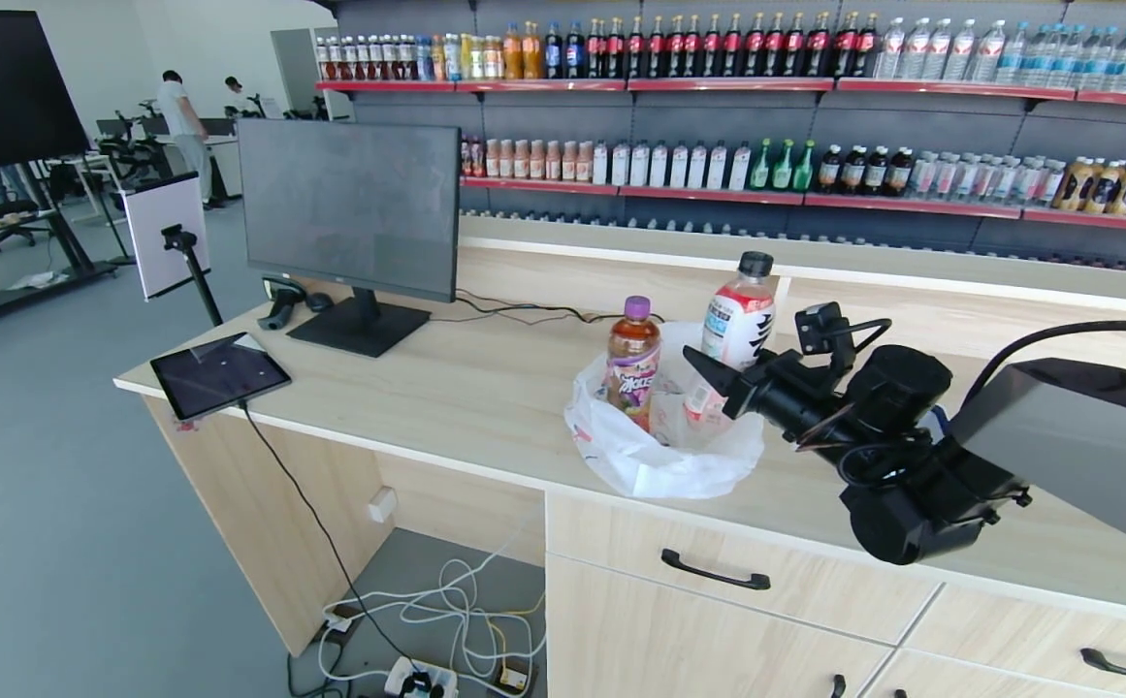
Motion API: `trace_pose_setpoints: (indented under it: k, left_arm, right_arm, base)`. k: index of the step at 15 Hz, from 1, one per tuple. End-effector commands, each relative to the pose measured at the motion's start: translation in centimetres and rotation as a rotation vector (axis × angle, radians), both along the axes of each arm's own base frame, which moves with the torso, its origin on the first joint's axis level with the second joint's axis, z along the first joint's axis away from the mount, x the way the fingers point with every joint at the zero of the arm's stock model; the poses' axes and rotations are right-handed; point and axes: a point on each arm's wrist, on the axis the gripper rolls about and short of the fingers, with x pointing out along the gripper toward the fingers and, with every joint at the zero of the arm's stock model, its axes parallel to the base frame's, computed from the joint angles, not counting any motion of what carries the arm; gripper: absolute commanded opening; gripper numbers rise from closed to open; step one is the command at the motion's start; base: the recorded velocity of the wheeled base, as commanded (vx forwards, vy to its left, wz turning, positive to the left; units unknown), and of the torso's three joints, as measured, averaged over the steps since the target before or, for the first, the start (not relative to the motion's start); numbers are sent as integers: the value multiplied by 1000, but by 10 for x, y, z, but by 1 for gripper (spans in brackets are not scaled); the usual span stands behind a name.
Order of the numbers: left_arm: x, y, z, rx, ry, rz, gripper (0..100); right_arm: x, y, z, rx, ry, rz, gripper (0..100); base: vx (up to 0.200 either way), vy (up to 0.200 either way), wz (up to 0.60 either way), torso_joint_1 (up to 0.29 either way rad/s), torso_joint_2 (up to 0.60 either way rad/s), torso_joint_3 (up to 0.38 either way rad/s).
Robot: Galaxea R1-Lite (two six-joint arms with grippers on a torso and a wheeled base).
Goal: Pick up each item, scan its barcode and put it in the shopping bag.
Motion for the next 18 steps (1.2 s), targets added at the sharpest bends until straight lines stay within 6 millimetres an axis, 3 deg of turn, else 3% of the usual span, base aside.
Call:
trace_pose_setpoints:
  k: [1,5,18]
  left_arm:
    - [0,0,0,1,0,0,100]
    - [0,0,0,0,0,0,100]
    - [0,0,0,0,0,0,100]
  right_arm:
    - [10,3,-14,3,14,2,0]
    - [25,7,-21,15,-10,3,0]
    - [39,20,-48,15,4,-3,0]
  base:
    - [0,0,0,0,0,0]
    - [0,0,0,0,0,0]
    - [0,0,0,0,0,0]
